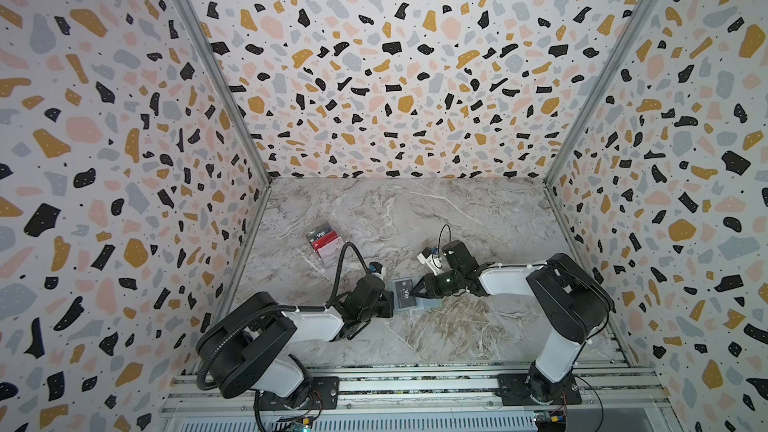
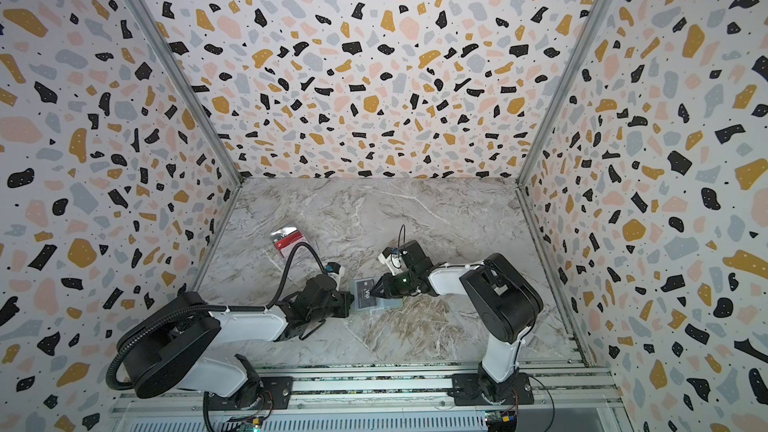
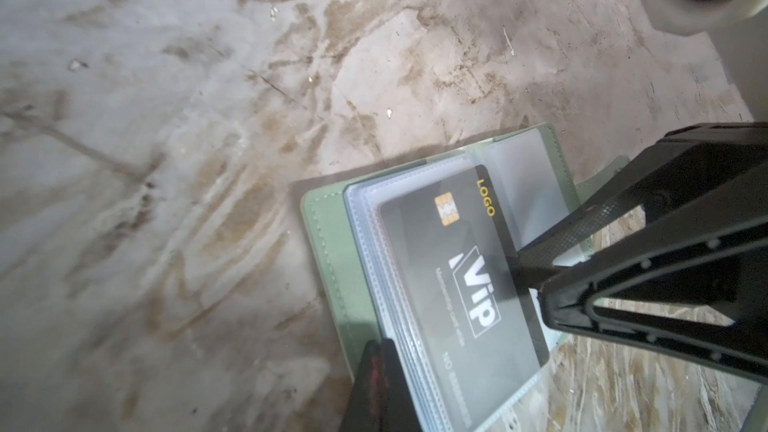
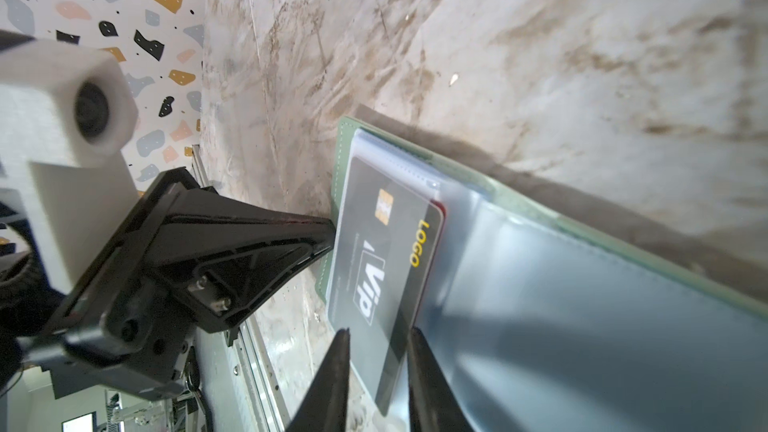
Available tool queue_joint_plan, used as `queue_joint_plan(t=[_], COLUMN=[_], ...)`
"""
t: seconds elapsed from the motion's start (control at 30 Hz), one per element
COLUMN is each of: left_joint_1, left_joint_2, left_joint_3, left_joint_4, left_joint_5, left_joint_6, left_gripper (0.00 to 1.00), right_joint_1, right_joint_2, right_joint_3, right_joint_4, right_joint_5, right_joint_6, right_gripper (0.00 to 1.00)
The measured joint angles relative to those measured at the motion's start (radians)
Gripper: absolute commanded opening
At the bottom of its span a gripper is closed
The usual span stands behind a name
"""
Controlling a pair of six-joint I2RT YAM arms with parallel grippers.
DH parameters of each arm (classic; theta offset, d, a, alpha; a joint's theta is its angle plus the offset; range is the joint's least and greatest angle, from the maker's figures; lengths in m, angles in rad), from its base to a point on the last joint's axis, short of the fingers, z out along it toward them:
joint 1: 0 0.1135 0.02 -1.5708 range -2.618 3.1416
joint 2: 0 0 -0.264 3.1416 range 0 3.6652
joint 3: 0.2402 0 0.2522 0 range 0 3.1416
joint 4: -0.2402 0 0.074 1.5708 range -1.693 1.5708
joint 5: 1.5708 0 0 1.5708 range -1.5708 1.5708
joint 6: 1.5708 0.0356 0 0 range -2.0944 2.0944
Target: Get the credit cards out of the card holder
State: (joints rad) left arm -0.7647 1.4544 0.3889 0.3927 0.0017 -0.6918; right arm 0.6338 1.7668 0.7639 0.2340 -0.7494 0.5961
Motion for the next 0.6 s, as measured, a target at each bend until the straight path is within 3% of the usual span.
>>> queue_joint_plan(t=[0.6], left_joint_1=[-0.005], left_joint_2=[0.006], left_joint_3=[0.006], left_joint_4=[-0.003], left_joint_5=[-0.016], left_joint_6=[0.0], left_gripper=[0.0], right_joint_1=[-0.016], right_joint_2=[0.064], right_joint_3=[-0.007], right_joint_4=[0.141], right_joint_5=[-0.104], right_joint_6=[0.072], right_gripper=[0.24])
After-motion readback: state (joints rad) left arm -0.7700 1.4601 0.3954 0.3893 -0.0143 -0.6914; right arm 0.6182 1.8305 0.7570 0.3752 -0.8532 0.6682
